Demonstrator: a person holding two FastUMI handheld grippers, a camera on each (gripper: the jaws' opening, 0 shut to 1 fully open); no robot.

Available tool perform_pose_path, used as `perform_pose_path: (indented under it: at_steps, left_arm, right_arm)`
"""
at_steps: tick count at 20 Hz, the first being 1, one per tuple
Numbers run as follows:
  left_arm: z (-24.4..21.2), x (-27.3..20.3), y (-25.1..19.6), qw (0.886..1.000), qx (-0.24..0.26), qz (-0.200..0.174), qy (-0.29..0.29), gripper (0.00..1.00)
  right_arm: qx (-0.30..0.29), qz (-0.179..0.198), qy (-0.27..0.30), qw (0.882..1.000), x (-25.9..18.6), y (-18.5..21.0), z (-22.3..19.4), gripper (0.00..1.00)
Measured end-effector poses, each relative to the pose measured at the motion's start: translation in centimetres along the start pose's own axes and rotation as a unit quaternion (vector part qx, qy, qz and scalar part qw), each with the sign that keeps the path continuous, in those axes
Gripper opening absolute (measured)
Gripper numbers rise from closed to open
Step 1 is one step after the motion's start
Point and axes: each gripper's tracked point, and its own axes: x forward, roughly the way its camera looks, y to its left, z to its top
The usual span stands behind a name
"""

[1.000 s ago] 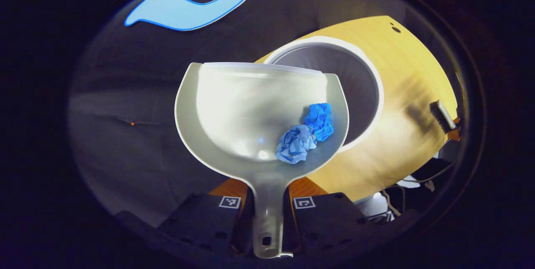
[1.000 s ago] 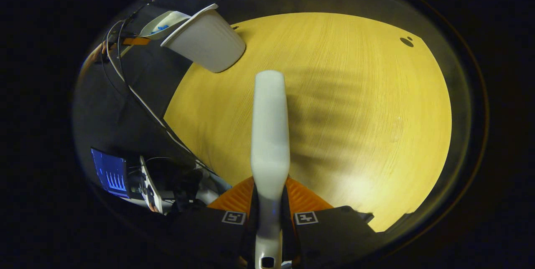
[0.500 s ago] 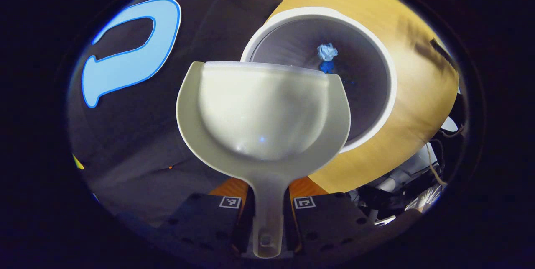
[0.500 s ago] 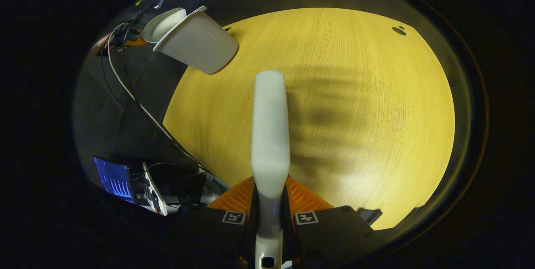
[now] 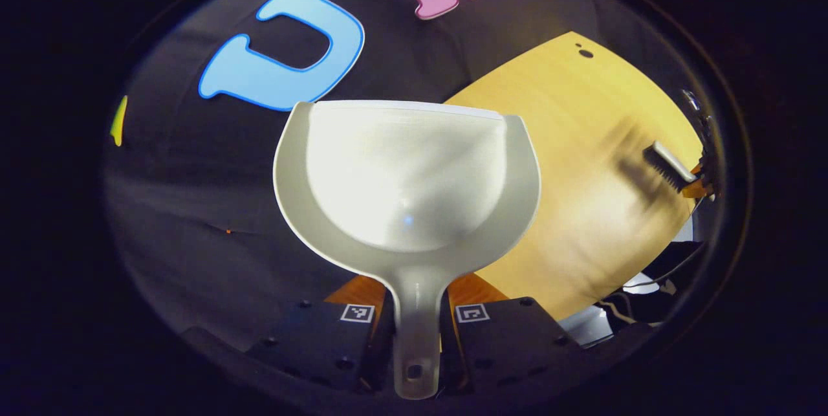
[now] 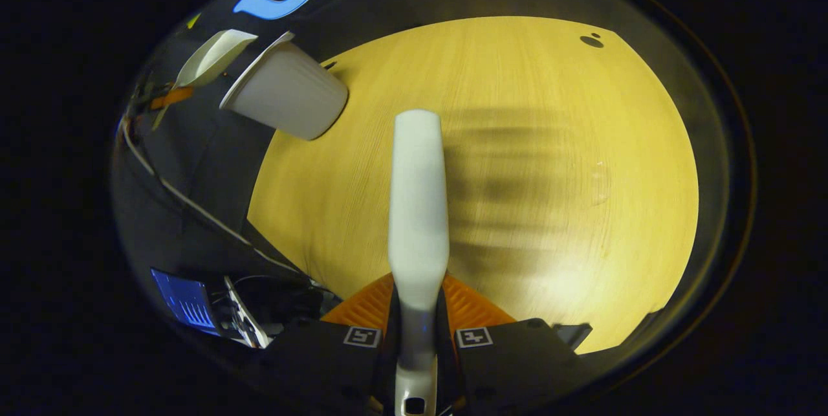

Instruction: Pick up the small broom and dustpan from the desktop, sweep the trash into the dustpan with the broom, and then empty the trash into the garbage bin.

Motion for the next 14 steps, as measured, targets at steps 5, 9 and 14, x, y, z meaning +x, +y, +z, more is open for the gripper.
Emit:
perform_pose_path:
  at_steps: [5,9,14]
  left_arm:
    - [2.3,3.2,-3.9,0.987,-0.058,-0.113,-0.097,0.29]
    - [1.1,5.3,-7.0,0.970,-0.137,-0.175,-0.094,0.28]
    - [-4.2,10.1,-14.0,0.949,-0.225,-0.221,-0.020,0.29]
  right_arm:
    - [0.003,-0.047,-0.011,0.999,-0.4,-3.2,1.6,0.28]
    - [0.005,-0.077,-0.021,0.997,1.3,-5.2,2.7,0.28]
    - [-0.008,-0.124,0.028,0.992,4.4,-6.9,2.0,0.28]
